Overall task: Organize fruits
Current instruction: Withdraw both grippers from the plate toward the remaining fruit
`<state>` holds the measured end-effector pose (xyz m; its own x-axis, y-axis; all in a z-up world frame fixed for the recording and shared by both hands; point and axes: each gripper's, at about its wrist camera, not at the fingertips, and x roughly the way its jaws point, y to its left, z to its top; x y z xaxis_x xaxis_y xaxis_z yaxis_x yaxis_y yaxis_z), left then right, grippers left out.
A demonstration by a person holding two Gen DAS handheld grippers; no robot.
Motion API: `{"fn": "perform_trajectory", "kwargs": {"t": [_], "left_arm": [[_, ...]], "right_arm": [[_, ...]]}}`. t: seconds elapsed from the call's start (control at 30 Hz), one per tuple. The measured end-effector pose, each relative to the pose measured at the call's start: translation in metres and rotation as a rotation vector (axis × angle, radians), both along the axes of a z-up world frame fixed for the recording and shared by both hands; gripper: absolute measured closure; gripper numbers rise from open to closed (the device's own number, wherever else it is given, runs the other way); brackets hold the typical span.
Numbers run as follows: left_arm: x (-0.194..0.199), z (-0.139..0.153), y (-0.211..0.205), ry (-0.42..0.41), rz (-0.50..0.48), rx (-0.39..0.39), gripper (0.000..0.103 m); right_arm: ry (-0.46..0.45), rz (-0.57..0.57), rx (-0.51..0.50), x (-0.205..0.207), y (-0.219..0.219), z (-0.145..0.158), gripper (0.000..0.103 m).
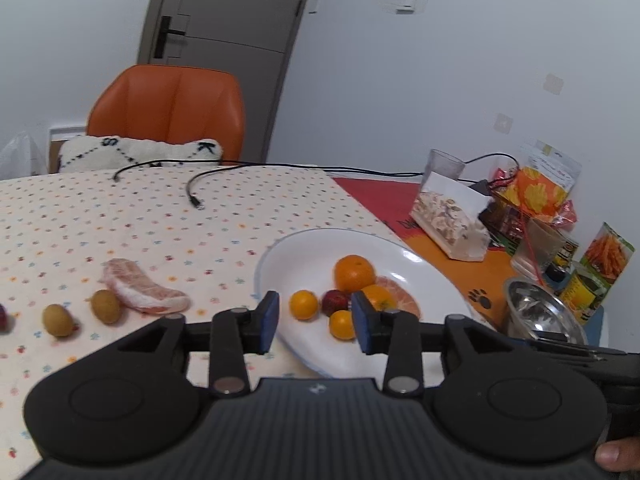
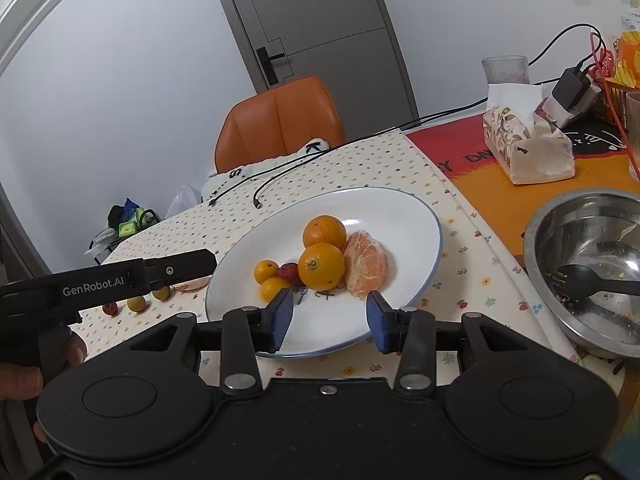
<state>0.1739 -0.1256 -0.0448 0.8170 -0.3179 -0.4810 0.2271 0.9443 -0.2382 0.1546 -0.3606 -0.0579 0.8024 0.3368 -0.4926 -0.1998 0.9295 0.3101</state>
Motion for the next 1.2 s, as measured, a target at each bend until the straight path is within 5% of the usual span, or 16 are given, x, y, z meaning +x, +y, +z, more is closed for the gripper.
{"fn": "perform_trajectory", "kwargs": {"t": [0.33, 0.47, 0.6, 0.83, 1.2], "left_arm": [[-0.010, 0.002, 0.037, 0.004, 0.107, 0.039, 0.031], [-0.016, 0.002, 0.052, -0.002, 0.144, 0.047, 0.025], [-0.021, 0.000, 0.067, 0.004, 0.178, 0.055, 0.022], [-0.029, -0.002, 0.091, 0.007, 0.225, 0.058, 0.020], [-0.042, -0.005, 0.125, 0.007, 0.290, 0.056, 0.020]], "right_arm": [[0.000, 0.054, 0.021, 0.006, 0.023, -0.002, 0.061], [-0.007, 0.071, 0.016, 0.006, 0.033, -0.001, 0.052], [-0.007, 0.084, 0.023, 0.008, 0.042, -0.001, 0.046], [-0.055, 0.115, 0.005, 0.004, 0.065, 0.006, 0.020], [-0.068, 0.174, -0.006, 0.006, 0.098, 0.009, 0.015]]}}
